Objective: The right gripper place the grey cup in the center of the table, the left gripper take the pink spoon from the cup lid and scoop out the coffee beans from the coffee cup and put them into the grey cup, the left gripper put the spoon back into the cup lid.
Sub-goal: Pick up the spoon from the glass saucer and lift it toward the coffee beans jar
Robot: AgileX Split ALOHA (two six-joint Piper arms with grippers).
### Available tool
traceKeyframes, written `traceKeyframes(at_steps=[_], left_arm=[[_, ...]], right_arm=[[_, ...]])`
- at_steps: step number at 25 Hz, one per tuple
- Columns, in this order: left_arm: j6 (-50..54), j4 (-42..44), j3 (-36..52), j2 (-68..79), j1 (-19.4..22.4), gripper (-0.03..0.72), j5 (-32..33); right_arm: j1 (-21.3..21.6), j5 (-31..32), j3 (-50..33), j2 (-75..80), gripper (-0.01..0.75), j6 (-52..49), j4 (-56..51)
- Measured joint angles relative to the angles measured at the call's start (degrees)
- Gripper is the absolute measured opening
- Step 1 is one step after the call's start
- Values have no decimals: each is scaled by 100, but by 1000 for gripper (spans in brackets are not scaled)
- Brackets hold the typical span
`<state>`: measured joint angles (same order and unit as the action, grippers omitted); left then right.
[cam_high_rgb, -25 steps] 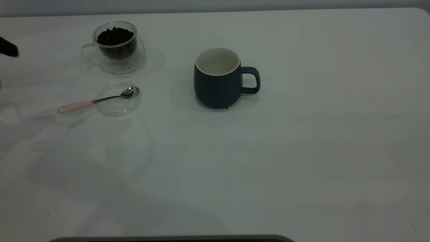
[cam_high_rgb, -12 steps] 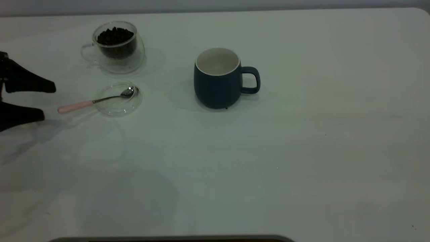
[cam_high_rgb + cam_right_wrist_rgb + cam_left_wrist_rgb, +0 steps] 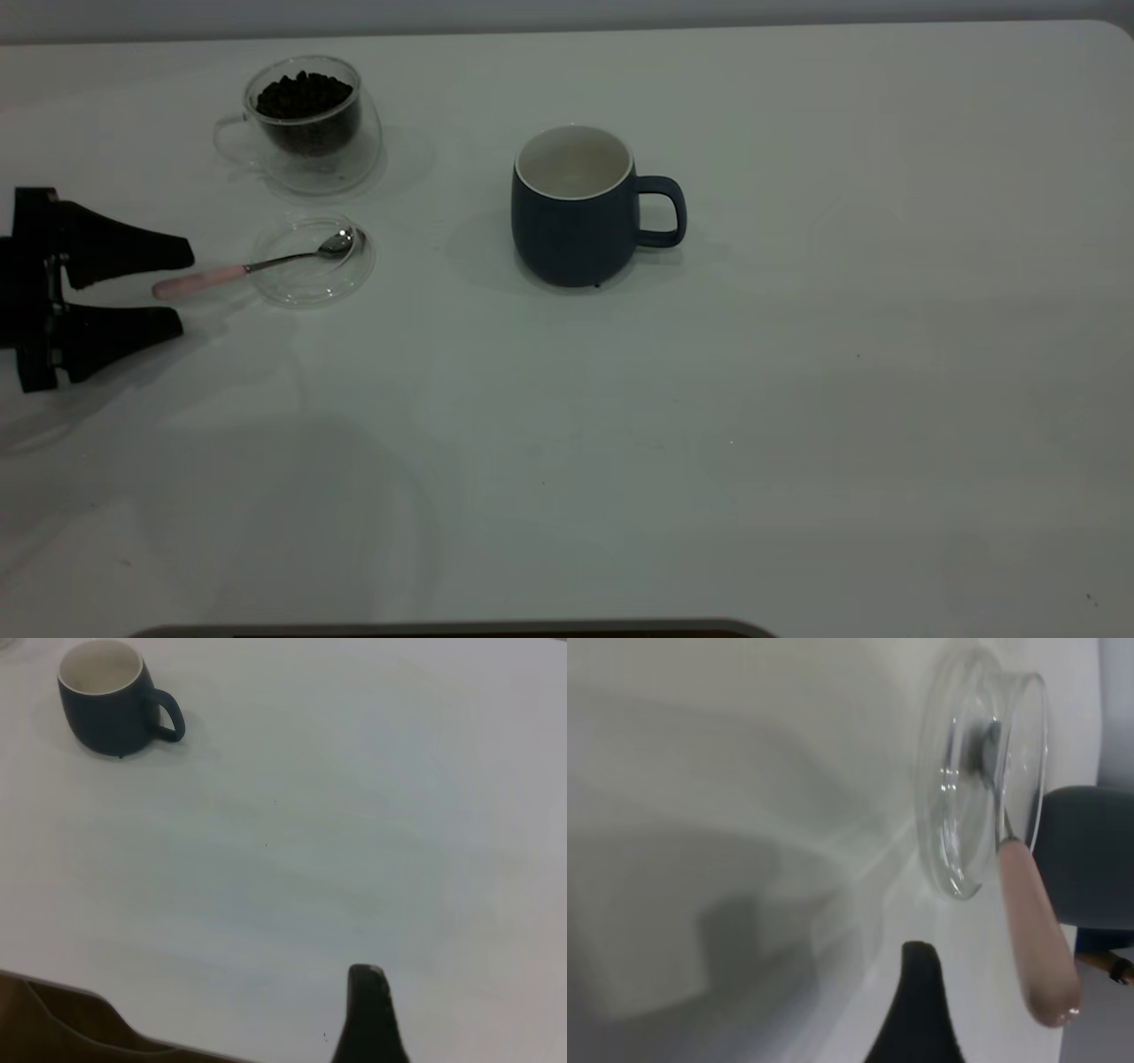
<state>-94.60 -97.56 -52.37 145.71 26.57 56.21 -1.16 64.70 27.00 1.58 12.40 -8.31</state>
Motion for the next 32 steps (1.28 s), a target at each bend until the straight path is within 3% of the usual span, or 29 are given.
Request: traceKeyframes(at_steps=[17,21,32], left_arm=[[-485,-436,-18,120,-144,644,219],[-491,-458,-18,120,-145,549,219],[-561,-477,-18,120,-145,199,166]], right_arm=[[0,0,0,0,588,0,0],[0,0,0,0,588,0,0],[0,0,0,0,588,0,0]])
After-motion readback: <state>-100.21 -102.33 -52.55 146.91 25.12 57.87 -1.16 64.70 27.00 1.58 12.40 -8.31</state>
